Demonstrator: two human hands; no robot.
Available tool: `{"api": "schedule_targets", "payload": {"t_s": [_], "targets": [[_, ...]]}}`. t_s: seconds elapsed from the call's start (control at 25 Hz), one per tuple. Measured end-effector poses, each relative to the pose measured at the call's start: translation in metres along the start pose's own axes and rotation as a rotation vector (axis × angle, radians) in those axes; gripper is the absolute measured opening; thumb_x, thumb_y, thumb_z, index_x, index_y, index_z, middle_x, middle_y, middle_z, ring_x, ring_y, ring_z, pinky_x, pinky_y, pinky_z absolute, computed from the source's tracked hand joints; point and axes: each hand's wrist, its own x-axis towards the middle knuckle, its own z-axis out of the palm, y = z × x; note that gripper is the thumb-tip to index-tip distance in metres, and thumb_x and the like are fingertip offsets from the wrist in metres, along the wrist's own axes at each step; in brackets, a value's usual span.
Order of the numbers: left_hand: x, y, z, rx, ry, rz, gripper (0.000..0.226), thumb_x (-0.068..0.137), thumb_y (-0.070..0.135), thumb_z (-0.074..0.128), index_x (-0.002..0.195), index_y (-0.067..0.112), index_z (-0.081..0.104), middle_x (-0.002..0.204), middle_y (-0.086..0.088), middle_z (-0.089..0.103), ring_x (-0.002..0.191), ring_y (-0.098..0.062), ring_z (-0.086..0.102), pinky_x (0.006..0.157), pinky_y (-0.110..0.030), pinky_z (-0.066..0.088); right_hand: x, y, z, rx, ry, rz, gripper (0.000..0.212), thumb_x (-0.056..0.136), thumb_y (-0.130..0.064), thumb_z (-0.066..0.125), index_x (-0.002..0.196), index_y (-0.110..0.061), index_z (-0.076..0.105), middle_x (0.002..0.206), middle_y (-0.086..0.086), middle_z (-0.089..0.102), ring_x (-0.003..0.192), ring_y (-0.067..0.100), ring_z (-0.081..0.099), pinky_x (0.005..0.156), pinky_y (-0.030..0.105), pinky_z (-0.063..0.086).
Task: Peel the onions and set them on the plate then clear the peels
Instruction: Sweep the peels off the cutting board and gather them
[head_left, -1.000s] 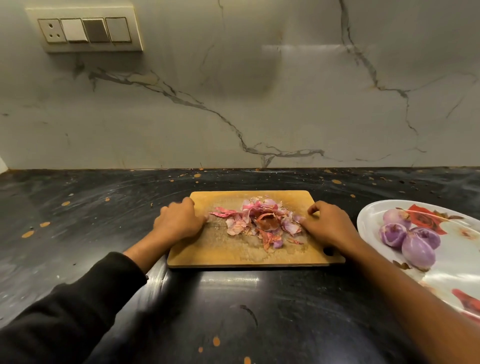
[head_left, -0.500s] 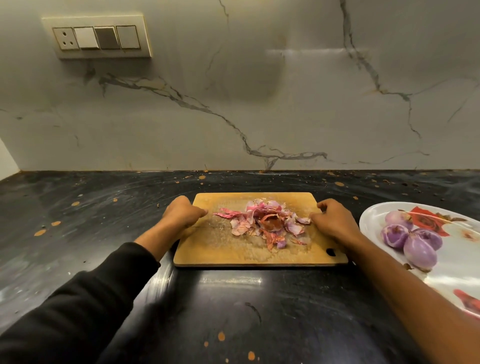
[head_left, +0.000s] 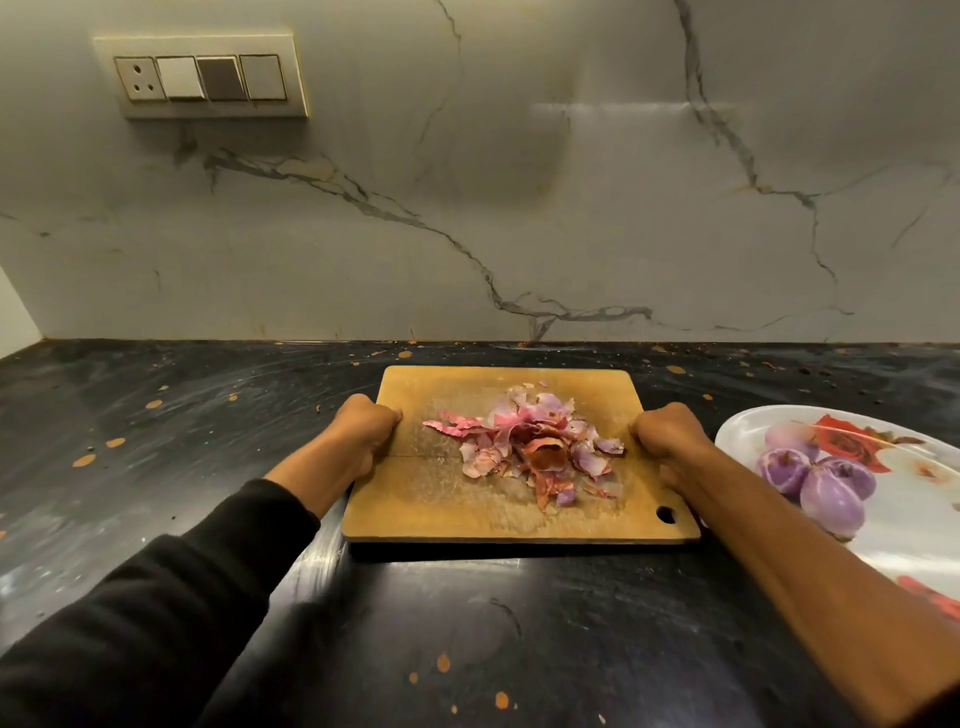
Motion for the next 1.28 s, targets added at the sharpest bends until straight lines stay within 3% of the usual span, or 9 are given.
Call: {"api": "schedule_targets", "payload": {"t_s": [0.08, 0.2, 0.32, 0.4, 0.52, 0.64, 0.8, 1.04, 1.28], "targets": [[0.001, -0.009, 0.001, -0.079, 0.008, 0.025, 0.030, 0.103, 0.025, 0.051, 0.121, 0.001, 0.055, 0.108, -0.016, 0.058, 0.087, -0.024, 0.053, 0.073, -0.036, 0.041, 0.000, 0.002, -0.003, 0.104, -0.040, -0.018, 0.017, 0.091, 0.000, 0.047, 0.094, -0.006, 0.063, 0.097, 0.017, 0.066, 0.085, 0.029, 0.063, 0.067, 0.038, 0.052], [-0.001, -0.017, 0.003, -0.192, 0.013, 0.080, 0.033, 0.104, 0.030, 0.048, 0.110, 0.001, 0.062, 0.106, -0.021, 0.066, 0.084, -0.026, 0.060, 0.064, -0.035, 0.045, -0.003, 0.010, -0.006, 0.197, -0.057, -0.068, 0.025, 0.092, -0.005, 0.053, 0.116, -0.013, 0.057, 0.108, 0.012, 0.064, 0.097, 0.028, 0.064, 0.083, 0.047, 0.057], [-0.006, -0.017, 0.003, -0.248, 0.016, 0.145, 0.029, 0.103, 0.031, 0.051, 0.114, 0.006, 0.062, 0.104, -0.014, 0.069, 0.091, -0.026, 0.066, 0.064, -0.034, 0.050, -0.009, 0.020, -0.011, 0.242, -0.045, -0.153, 0.031, 0.100, -0.018, 0.056, 0.130, -0.018, 0.050, 0.118, 0.006, 0.062, 0.105, 0.025, 0.063, 0.094, 0.049, 0.054], [-0.008, -0.015, 0.000, -0.249, 0.010, 0.182, 0.030, 0.101, 0.032, 0.054, 0.119, 0.009, 0.059, 0.108, -0.011, 0.068, 0.093, -0.024, 0.066, 0.064, -0.033, 0.050, -0.009, 0.023, -0.015, 0.263, -0.085, -0.212, 0.029, 0.102, -0.022, 0.054, 0.131, -0.017, 0.054, 0.117, 0.005, 0.067, 0.102, 0.023, 0.067, 0.090, 0.047, 0.056], [-0.012, -0.015, -0.006, -0.190, 0.000, 0.225, 0.033, 0.100, 0.037, 0.054, 0.123, 0.012, 0.051, 0.113, -0.009, 0.064, 0.100, -0.024, 0.064, 0.074, -0.038, 0.054, -0.012, 0.026, -0.018, 0.247, -0.115, -0.267, 0.026, 0.103, -0.027, 0.052, 0.128, -0.021, 0.056, 0.117, 0.004, 0.069, 0.102, 0.022, 0.068, 0.092, 0.049, 0.056], [-0.015, -0.016, -0.008, -0.171, 0.043, 0.294, 0.030, 0.101, 0.040, 0.052, 0.119, 0.015, 0.047, 0.120, -0.009, 0.059, 0.106, -0.025, 0.060, 0.090, -0.048, 0.053, -0.012, 0.027, -0.016, 0.277, -0.024, -0.316, 0.026, 0.103, -0.028, 0.053, 0.128, -0.021, 0.056, 0.118, 0.004, 0.068, 0.104, 0.023, 0.067, 0.095, 0.051, 0.054], [-0.023, -0.004, -0.012, -0.167, 0.179, 0.411, 0.029, 0.101, 0.041, 0.052, 0.118, 0.019, 0.047, 0.116, -0.003, 0.058, 0.108, -0.024, 0.058, 0.094, -0.047, 0.050, -0.017, 0.017, -0.017, 0.358, 0.060, -0.404, 0.031, 0.103, -0.027, 0.051, 0.133, -0.018, 0.054, 0.122, 0.003, 0.067, 0.109, 0.022, 0.066, 0.098, 0.050, 0.053], [-0.041, 0.003, -0.015, -0.218, 0.323, 0.584, 0.039, 0.100, 0.041, 0.052, 0.124, 0.010, 0.050, 0.107, 0.000, 0.059, 0.094, -0.016, 0.058, 0.071, -0.022, 0.046, -0.030, 0.015, -0.019, 0.459, 0.148, -0.537, 0.035, 0.105, -0.026, 0.050, 0.138, -0.016, 0.051, 0.127, 0.003, 0.065, 0.113, 0.020, 0.063, 0.099, 0.043, 0.052], [-0.043, 0.004, -0.017, -0.269, 0.378, 0.669, 0.033, 0.100, 0.040, 0.053, 0.118, 0.012, 0.049, 0.104, -0.004, 0.064, 0.083, -0.011, 0.060, 0.068, -0.022, 0.049, -0.039, 0.014, -0.021, 0.540, 0.195, -0.610, 0.033, 0.105, -0.021, 0.050, 0.136, -0.012, 0.053, 0.121, 0.002, 0.068, 0.104, 0.012, 0.065, 0.086, 0.027, 0.052]]}}
